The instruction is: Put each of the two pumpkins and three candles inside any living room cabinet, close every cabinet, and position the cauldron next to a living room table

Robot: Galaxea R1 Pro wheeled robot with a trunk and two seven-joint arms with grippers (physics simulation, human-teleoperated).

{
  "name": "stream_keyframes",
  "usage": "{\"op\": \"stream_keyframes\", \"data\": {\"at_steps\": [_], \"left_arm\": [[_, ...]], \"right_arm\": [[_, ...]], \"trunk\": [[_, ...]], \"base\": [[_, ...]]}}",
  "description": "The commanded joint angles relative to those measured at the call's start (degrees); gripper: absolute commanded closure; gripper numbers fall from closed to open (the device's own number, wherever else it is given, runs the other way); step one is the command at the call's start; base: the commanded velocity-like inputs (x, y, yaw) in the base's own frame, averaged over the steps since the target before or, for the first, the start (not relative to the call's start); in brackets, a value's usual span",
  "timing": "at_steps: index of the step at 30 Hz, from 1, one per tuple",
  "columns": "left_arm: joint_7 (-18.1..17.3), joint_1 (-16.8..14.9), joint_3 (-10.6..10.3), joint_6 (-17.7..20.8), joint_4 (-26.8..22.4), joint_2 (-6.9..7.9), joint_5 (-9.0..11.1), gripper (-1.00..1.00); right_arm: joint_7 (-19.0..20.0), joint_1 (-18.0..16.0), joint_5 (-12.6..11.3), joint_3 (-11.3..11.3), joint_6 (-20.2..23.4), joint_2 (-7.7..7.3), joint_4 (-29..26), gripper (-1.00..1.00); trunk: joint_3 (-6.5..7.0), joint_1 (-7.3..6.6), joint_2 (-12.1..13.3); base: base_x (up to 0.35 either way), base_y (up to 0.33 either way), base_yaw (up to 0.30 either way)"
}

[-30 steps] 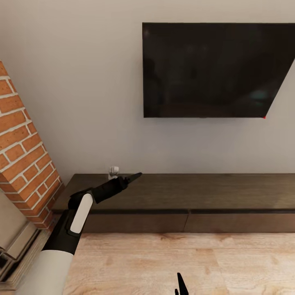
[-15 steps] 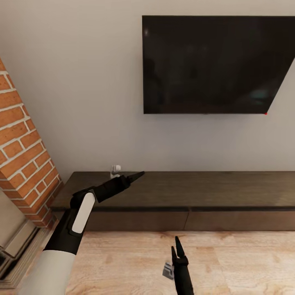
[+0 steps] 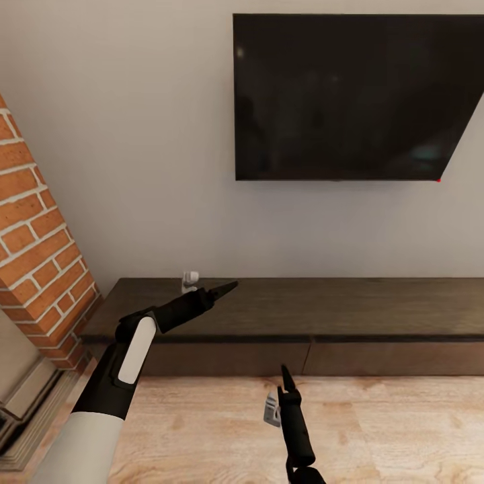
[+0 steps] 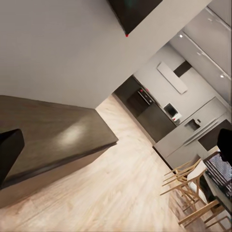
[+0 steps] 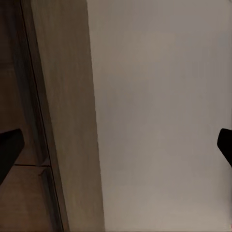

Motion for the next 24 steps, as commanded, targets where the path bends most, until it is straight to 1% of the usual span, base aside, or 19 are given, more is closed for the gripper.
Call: {"op": "stream_keyframes", "data": {"at_steps": [1,3,5,9,15,21,24], "left_arm": [[-0.01,0.02,0.0,0.0,-0.04,0.0,0.01,-1.0],[-0.01,0.02,0.0,0.0,-0.04,0.0,0.01,-1.0],[-0.01,0.04,0.0,0.0,-0.06,0.0,0.01,-1.0],[-0.01,0.17,0.0,0.0,-0.16,0.0,0.01,-1.0],[0.04,0.2,0.0,0.0,-0.24,0.0,0.01,-1.0],[0.14,0.21,0.07,0.07,0.1,-0.02,0.03,-1.0],[0.16,0.21,0.08,0.15,0.15,-0.02,0.05,-1.0]], "right_arm": [[0.32,-0.03,0.02,0.33,0.01,0.01,0.11,-1.0],[0.32,-0.03,0.02,0.98,0.01,0.01,0.11,-1.0],[0.4,-0.07,0.03,0.93,-0.01,-0.01,0.09,-1.0],[0.06,0.02,-0.11,2.09,-0.05,-0.06,0.18,-1.0],[-1.88,0.12,-0.06,2.86,-0.03,-0.07,0.2,-1.0],[-3.8,0.3,0.36,3.0,0.51,-0.07,1.17,-1.0],[-4.76,0.32,0.42,3.84,1.47,-0.03,2.14,-1.0]], "trunk": [[0.0,0.0,0.0],[0.0,0.0,0.0],[0.0,0.0,0.0],[0.0,0.0,0.0],[0.0,0.0,0.0],[0.0,0.0,0.0],[0.0,0.0,0.0]], "base": [[0.0,0.0,0.0],[0.0,0.0,0.0],[0.0,0.0,0.0],[0.0,0.0,0.0],[0.0,0.0,0.0],[0.0,0.0,0.0],[0.0,0.0,0.0]]}}
